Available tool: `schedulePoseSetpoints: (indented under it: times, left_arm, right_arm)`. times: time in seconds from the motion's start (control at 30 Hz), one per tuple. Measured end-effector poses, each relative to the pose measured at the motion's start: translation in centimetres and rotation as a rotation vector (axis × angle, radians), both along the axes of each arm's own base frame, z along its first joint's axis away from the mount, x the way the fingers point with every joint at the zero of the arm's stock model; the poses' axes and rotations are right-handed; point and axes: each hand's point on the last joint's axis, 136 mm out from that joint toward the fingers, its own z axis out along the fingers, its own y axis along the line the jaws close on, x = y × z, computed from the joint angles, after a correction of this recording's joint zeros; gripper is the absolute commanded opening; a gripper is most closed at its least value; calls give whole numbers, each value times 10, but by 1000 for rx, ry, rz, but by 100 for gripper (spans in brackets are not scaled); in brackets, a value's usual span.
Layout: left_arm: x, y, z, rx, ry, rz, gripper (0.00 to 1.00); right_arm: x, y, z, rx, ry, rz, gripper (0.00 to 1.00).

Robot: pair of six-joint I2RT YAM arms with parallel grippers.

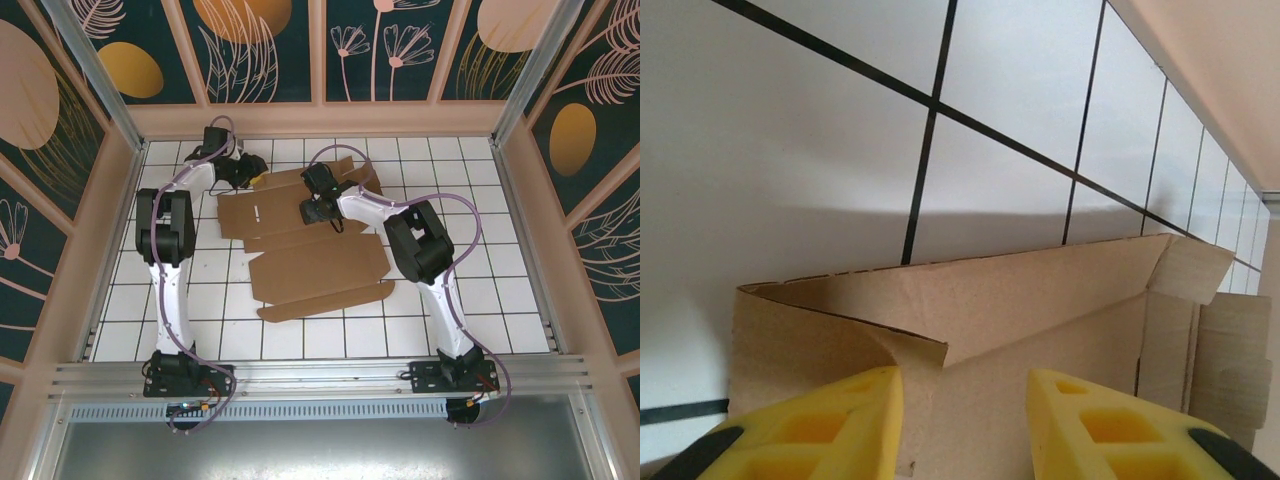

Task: Fold the paper box

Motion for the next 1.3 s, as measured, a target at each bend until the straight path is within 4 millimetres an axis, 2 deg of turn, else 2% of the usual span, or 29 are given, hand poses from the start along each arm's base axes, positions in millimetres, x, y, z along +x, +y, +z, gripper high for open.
schedulePoseSetpoints:
  times: [0.2, 0.33, 0.4, 0.5, 0.57, 0.63, 0.7, 0.73, 0.77, 0.83, 0.9, 0.97, 1.13, 1.3]
  left_arm:
    - [0, 2, 1, 9, 6, 8, 45]
    - [-13, 15, 24, 43, -11, 43, 51]
    - [-30, 29, 44, 62, -29, 76, 56]
    - [-54, 64, 75, 111, -69, 167, 62]
    - [-69, 94, 81, 147, -76, 245, 65]
    - [-83, 119, 71, 172, -58, 306, 67]
    - [-103, 140, 42, 184, 4, 352, 67]
    - [-111, 144, 27, 181, 31, 360, 66]
    - [-119, 145, 13, 172, 62, 357, 66]
    - [-133, 132, -11, 111, 102, 319, 65]
    - [-140, 119, -23, 63, 119, 281, 64]
    - [-139, 109, -26, 20, 110, 244, 63]
    - [-127, 96, -14, -49, 40, 187, 59]
    - [-124, 88, -26, -97, 44, 151, 56]
  right_arm:
    - [0, 0, -1, -1, 1, 0, 64]
    - [0, 0, -1, 1, -2, 0, 64]
    - [0, 0, -1, 4, -5, 0, 64]
    - [-1, 0, -1, 8, -9, 0, 64]
    - [-1, 0, -1, 12, -13, 1, 64]
    - [-1, 0, -1, 14, -16, 1, 64]
    - [-1, 0, -1, 19, -18, 2, 64]
    - [-1, 0, -1, 21, -20, 3, 64]
    - [-1, 0, -1, 23, -22, 3, 64]
    - [-2, 1, -1, 27, -23, 5, 64]
    - [-2, 0, -1, 29, -23, 6, 64]
    - [-2, 1, -1, 29, -25, 8, 64]
    - [-2, 1, -1, 29, -24, 9, 64]
    - [-2, 1, -1, 30, -25, 9, 64]
